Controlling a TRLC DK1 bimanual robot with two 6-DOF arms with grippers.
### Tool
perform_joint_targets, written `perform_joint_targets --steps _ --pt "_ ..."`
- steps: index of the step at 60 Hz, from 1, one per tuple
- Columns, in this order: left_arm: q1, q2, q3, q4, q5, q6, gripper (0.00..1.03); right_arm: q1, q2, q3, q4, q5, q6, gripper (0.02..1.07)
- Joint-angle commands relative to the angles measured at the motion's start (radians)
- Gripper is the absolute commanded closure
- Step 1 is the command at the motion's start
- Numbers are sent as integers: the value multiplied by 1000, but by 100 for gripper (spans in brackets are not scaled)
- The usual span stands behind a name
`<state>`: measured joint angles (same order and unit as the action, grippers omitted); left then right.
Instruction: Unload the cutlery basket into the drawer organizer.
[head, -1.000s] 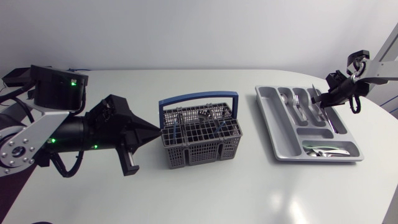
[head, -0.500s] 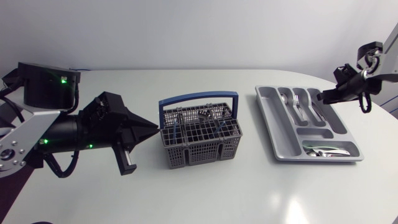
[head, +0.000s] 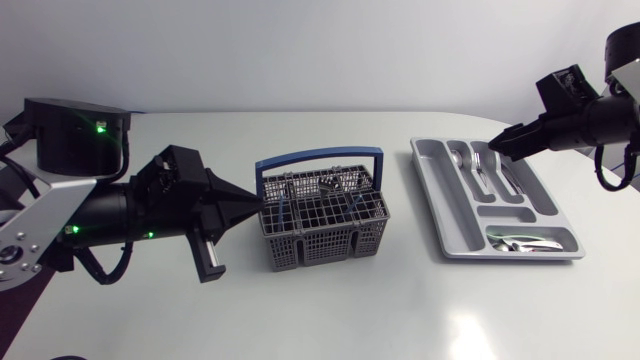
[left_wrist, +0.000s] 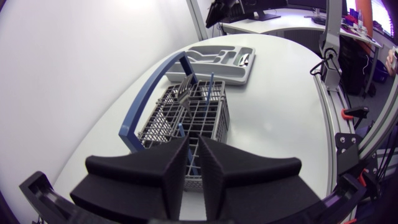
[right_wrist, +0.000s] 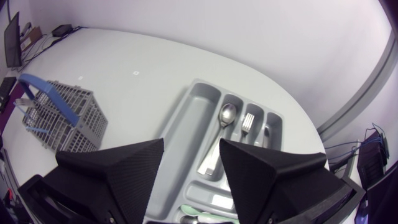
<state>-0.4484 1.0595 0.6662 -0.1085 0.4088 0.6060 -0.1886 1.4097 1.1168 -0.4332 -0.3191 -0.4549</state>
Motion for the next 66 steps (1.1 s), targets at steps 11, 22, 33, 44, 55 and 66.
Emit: perform_joint_targets --steps 11,22,33,44,55,66 --pt "-12 83 -42 99 -7 11 72 144 -144 -158 19 -3 -10 37" --pt "-12 155 -40 159 -8 14 71 216 -201 -192 8 -1 2 37" --pt "-15 214 -36 204 -15 11 71 261 -235 -219 1 -1 16 37" --pt "-18 255 -19 224 -16 9 71 291 -250 -241 2 -1 24 37" --pt "-32 287 3 236 -18 0 71 321 -256 -268 13 -1 32 37" --pt "-41 300 13 237 -24 0 75 339 -270 -290 17 2 30 37"
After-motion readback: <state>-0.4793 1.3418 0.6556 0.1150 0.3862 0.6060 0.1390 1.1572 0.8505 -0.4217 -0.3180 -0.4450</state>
